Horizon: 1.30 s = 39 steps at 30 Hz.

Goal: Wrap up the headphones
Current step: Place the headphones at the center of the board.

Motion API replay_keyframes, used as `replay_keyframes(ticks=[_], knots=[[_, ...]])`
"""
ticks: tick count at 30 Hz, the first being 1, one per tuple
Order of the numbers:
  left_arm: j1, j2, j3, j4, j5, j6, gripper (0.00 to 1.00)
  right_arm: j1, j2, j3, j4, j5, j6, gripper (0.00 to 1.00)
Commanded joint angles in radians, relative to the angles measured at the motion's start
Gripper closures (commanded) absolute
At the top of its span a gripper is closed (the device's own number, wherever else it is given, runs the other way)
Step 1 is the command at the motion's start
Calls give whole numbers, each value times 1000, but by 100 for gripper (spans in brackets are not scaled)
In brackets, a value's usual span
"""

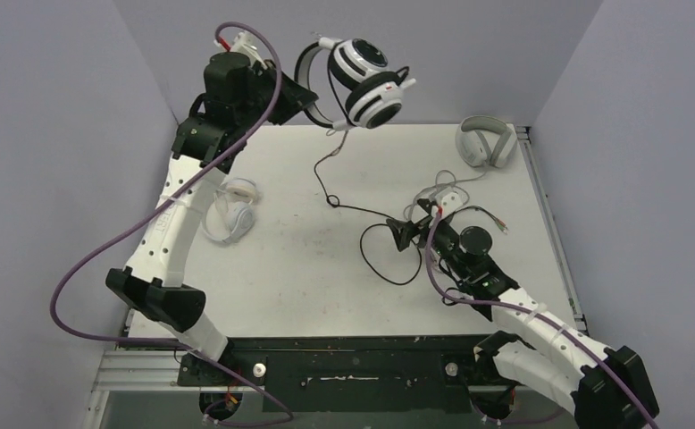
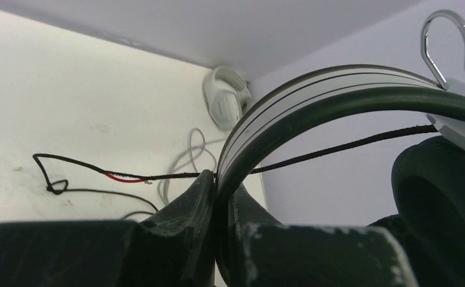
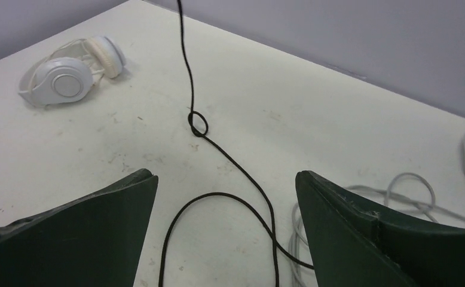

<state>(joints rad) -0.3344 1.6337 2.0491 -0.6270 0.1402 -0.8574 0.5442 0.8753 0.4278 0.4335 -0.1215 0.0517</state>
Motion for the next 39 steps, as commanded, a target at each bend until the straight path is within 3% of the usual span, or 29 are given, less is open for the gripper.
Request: replay_keyframes(ticks=[1, 6, 12, 16, 18, 22, 26, 27, 34, 39], knots=[[-106, -102, -15, 67, -44, 2, 100, 5, 116, 84, 227, -192, -80, 11], [-188, -146, -53, 77, -47, -16, 100, -4, 300, 119, 530, -213, -75, 8], [-226, -184, -38, 53, -32, -24, 100, -77, 536, 184, 835, -256, 86, 9], [-227, -200, -26, 38, -50, -12, 100, -78, 624, 242, 954, -377, 147, 21], [-227, -195, -17, 23, -58, -1, 100, -61, 644, 261, 978, -445, 168, 39], [-219, -169, 16, -8, -89, 17, 100, -7, 622, 231, 969, -530, 163, 62], [-201, -142, 46, -6, -98, 19, 100, 63, 572, 179, 926, -569, 157, 98], [-194, -134, 56, -4, -105, 25, 100, 83, 552, 166, 899, -567, 152, 100], [-114, -81, 62, -35, -339, 104, 100, 273, 349, 138, 531, -532, 76, 96], [-114, -122, -130, 89, -546, 182, 100, 315, 274, 213, 340, -590, 111, 84]])
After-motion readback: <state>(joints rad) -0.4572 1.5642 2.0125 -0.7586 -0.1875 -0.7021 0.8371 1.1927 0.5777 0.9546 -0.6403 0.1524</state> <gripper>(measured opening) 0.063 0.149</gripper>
